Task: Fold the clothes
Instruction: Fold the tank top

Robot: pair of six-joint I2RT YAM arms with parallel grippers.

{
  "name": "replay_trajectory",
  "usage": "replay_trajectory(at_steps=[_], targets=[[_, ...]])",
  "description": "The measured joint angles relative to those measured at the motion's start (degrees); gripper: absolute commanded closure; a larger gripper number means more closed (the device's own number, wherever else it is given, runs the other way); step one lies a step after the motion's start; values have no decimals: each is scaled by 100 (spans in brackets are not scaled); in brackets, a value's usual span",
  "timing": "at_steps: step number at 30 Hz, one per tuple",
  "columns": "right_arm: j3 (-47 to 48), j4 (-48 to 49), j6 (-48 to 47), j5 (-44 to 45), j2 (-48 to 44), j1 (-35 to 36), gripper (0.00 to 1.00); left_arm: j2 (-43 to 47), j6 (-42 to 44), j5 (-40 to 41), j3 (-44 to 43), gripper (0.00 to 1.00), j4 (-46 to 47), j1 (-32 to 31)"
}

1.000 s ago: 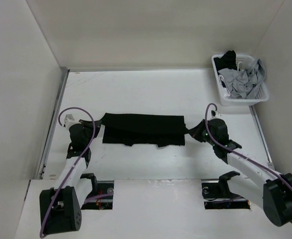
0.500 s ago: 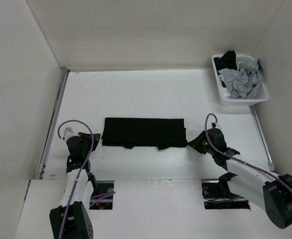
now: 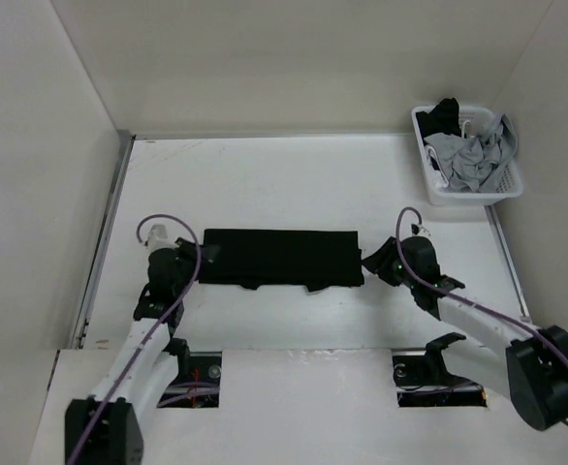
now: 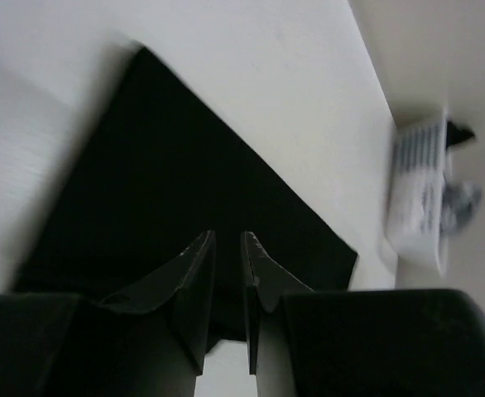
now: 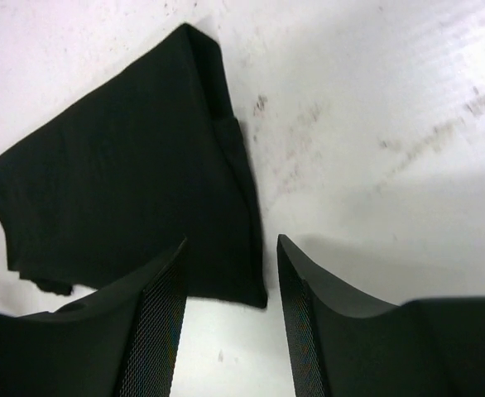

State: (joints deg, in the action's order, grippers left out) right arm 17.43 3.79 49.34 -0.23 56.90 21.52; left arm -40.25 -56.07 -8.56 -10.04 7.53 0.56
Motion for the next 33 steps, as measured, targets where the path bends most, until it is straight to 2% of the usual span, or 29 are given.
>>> replay_trajectory(at_steps=[6, 10, 13, 15, 18, 21, 25, 28, 33], targets=[[293, 570, -76, -280, 1300, -44, 51, -1429, -46, 1207, -990, 83, 717, -3171], [356, 1113, 144, -487, 1803, -44, 57, -2881, -197, 1757, -1296, 85, 1464, -4441], [358, 1561, 350, -608, 2120, -44, 65, -3790, -393, 1939, -1294, 86, 1814, -4721], [345, 1882, 498, -678, 2356, -46, 76, -4168, -518, 2033, -1237, 86, 2011, -4752], [280, 2251, 713, -772, 2601, -87, 88, -4391, -651, 2131, -1113, 87, 2227, -4787], [177, 2371, 835, -774, 2581, -177, 94, -4409, -778, 2166, -949, 87, 2452, -4892], [131, 2328, 855, -758, 2391, -354, 100, -4371, -911, 2190, -780, 87, 2649, -5047], [83, 2321, 837, -748, 2076, -518, 100, -4312, -975, 2192, -763, 87, 2649, -5191], [-55, 1751, 673, -649, 979, -778, 100, -3891, -988, 2214, -807, 86, 2409, -5628]])
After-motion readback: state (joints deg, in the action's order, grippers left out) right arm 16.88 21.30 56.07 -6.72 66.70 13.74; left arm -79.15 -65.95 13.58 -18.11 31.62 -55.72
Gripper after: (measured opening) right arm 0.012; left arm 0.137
